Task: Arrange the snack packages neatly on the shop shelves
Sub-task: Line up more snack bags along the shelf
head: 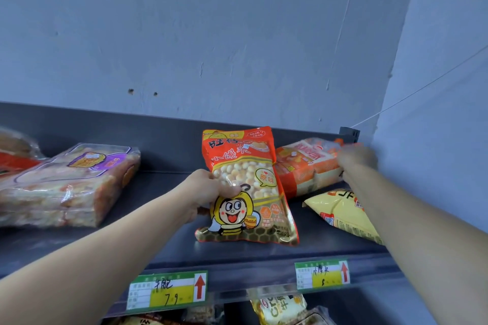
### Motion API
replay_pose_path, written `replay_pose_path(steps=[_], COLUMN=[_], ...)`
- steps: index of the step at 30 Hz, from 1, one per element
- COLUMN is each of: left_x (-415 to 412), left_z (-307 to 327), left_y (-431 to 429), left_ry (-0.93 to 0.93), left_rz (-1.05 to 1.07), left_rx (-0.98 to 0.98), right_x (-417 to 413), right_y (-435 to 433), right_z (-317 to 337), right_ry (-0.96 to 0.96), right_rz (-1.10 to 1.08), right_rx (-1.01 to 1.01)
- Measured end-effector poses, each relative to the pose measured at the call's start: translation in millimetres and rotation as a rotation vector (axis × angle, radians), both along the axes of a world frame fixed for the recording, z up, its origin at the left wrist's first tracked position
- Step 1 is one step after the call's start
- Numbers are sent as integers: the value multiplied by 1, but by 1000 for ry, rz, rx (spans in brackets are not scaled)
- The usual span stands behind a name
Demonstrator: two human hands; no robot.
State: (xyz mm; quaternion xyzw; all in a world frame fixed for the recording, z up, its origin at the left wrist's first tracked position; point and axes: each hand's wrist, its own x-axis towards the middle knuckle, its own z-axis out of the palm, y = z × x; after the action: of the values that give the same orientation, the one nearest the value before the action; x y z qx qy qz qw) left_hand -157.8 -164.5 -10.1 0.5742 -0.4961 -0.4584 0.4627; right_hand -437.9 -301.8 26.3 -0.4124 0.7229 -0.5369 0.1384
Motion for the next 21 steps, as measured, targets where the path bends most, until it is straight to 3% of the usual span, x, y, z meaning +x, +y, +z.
replay_pose_path(steps=[2,5,14,17,21], left_x=[-3,-7,-9,8,55], left_z=[1,0,-5,7,43], left_y=[-1,-2,-6,-5,17], left_ry=[-8,7,-143,-48,322], left_rz=[15,36,140,340,617], left_rx=[-1,-4,-70,-275,-491], right_x=[17,29,82,115,157], right_y=[21,35,83,96,108], right_z=[21,57,135,136,127], right_ry=[215,360,325,296,190], right_rz=[-76,-88,52,185,327], right_rx=[-142,-446,-1029,-1104,-1075])
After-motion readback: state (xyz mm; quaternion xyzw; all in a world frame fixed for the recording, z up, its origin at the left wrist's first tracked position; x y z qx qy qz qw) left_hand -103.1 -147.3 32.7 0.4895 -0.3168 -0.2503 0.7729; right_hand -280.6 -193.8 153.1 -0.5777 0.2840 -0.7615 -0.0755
